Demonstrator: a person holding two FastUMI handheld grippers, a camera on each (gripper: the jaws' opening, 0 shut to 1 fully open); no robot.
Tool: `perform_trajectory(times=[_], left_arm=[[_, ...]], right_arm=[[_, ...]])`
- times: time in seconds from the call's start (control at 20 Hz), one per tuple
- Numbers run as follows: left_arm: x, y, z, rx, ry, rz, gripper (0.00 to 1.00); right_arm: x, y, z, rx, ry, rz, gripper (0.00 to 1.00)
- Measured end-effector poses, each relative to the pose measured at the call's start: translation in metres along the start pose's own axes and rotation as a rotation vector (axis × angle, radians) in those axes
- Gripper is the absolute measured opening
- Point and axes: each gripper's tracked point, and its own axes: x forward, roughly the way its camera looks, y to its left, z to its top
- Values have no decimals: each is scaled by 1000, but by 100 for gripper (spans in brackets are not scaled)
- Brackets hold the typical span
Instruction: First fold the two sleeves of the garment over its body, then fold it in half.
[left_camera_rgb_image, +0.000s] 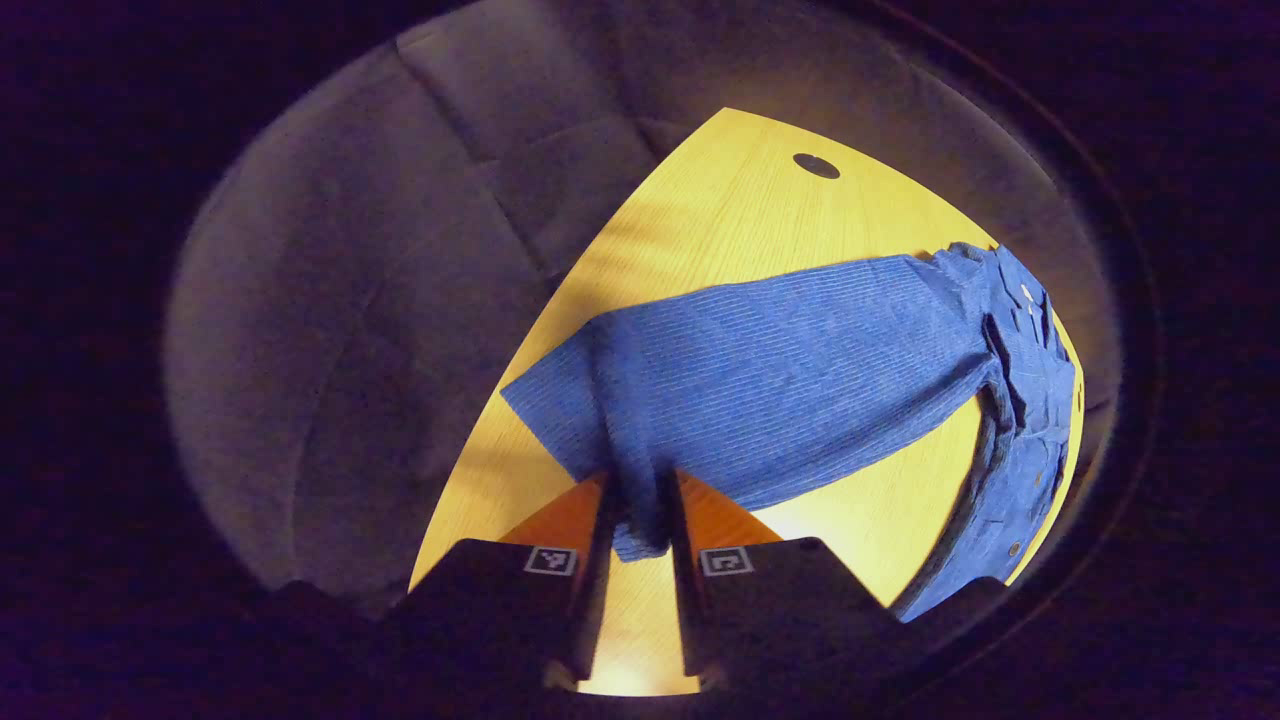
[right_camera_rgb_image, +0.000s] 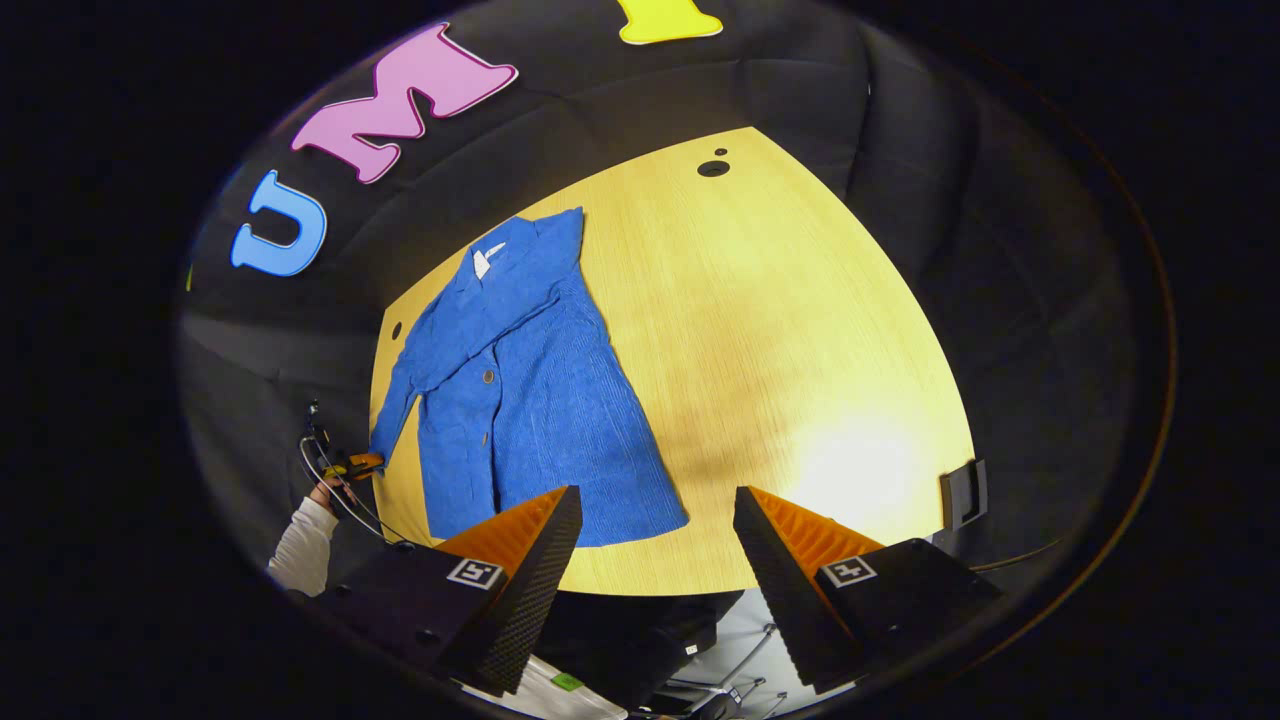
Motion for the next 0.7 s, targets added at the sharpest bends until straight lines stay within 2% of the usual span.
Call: perform_trajectory(times=[0.1, 0.2, 0.25, 0.4, 0.5, 0.7], left_arm=[[7, -8, 3, 27, -2, 34, 4], [7, -6, 6, 37, -11, 61, 4], [4, -7, 6, 30, -5, 70, 0], [-9, -27, 6, 25, -4, -21, 0], [-29, -46, 13, 77, -20, -66, 0], [-96, -95, 43, 199, -152, -98, 0]], right_arm=[[4, 8, -3, -11, 18, 8, 98], [5, 16, -5, -18, 25, 22, 99], [5, 22, -5, -15, 26, 34, 99], [5, 27, -1, -7, 28, 62, 99], [8, 22, 1, -39, 29, 57, 99], [17, 8, 8, -77, 51, 50, 99]])
